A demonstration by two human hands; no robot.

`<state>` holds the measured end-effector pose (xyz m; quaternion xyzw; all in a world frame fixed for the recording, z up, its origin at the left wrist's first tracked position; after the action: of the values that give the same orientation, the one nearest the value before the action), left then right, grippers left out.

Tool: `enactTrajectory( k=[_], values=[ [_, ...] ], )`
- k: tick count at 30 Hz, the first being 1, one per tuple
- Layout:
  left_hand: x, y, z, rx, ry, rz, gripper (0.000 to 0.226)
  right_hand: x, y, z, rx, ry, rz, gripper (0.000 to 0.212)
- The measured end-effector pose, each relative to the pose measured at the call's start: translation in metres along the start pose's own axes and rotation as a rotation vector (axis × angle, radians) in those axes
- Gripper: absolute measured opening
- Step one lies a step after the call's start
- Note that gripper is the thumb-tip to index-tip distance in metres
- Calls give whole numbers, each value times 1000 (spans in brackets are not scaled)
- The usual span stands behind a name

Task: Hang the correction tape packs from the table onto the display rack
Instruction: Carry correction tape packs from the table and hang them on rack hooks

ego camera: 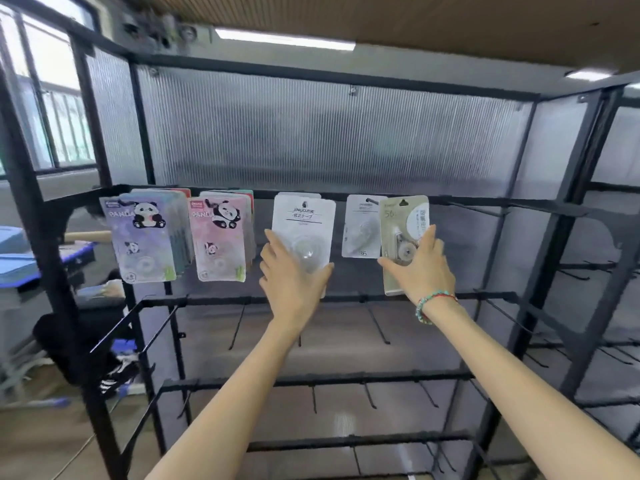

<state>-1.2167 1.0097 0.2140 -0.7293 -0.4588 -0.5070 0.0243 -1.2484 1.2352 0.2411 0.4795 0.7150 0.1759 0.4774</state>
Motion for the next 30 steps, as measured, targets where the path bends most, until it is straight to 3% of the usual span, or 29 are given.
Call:
enactTrajectory(
  k=[10, 30],
  values=[
    [-4, -16, -8, 32, 49, -58, 122, 4, -14, -5, -39, 110, 43, 112],
    [-30, -77, -73, 58, 85, 17, 124, -2, -85, -74, -113, 31, 17, 115]
  ],
)
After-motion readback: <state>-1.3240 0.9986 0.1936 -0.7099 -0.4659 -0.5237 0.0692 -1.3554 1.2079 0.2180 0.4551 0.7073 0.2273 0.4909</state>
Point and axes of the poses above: each hand's wrist, its own z-axis away from the middle knuckle, its own y-axis out of the back of the hand, x = y × z, the point moved 6 cm from there along -z, towards the middle knuckle
